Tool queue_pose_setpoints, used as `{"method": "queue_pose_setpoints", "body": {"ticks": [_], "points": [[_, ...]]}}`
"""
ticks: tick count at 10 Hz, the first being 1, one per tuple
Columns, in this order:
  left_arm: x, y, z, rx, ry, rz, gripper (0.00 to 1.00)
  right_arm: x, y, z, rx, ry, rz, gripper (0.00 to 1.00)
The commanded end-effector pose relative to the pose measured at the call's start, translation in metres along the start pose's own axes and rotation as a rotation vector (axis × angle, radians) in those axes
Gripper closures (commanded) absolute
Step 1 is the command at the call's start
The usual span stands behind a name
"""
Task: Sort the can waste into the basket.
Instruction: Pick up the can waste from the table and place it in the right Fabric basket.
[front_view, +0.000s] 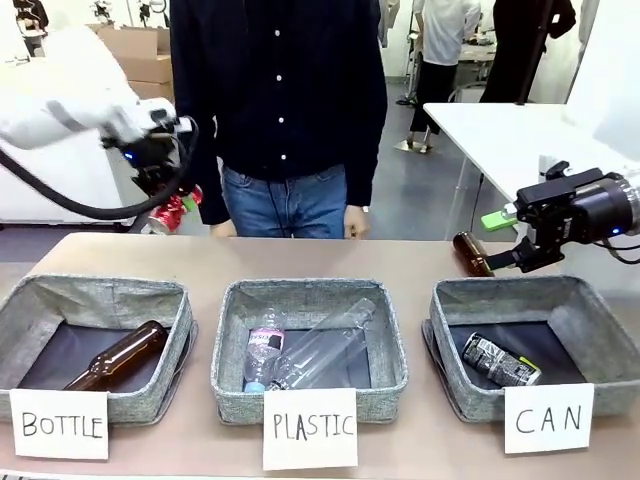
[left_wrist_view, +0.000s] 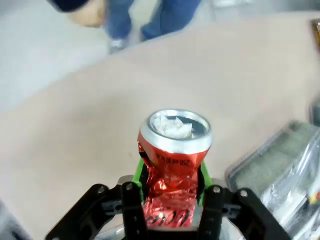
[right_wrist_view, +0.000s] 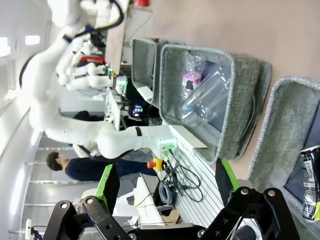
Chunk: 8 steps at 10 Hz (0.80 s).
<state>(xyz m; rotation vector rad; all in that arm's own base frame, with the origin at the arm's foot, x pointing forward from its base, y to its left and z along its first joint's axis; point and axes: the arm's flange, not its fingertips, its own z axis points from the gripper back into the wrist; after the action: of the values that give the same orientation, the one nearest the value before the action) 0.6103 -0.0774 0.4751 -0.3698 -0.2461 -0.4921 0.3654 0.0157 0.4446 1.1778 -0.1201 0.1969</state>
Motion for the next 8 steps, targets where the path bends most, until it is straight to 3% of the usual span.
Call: {"method": "queue_pose_setpoints", "body": {"ticks": [1, 3, 4, 5, 7, 8], "points": [[-0.125, -0.038, 0.054, -0.296, 0.036, -0.453, 0.91, -0.001, -0.001, -0.001, -0.009, -0.005, 0.017, 0.0], [-0.2, -0.052, 0.06, -0.356, 0.063, -0.811, 0.91, -0.001, -0.001, -0.001, -0.009, -0.005, 0.017, 0.0], [-0.212, -0.048, 0.056, -0.344, -0.017, -0.81, 0.91, -0.001, -0.001, -0.001, -0.009, -0.005, 0.017, 0.0], [-0.148, -0.07, 0.064, -0.227, 0.009, -0.424, 0.91, -0.001, -0.001, -0.001, -0.009, -0.005, 0.017, 0.0], [-0.148, -0.07, 0.064, -0.227, 0.009, -0.424, 0.91, -0.001, -0.001, -0.001, -0.009, -0.005, 0.017, 0.0], [-0.19, -0.068, 0.063, -0.266, 0.001, -0.538, 0.56, 0.0, 0.0, 0.0, 0.0, 0.0, 0.0, 0.0]]}}
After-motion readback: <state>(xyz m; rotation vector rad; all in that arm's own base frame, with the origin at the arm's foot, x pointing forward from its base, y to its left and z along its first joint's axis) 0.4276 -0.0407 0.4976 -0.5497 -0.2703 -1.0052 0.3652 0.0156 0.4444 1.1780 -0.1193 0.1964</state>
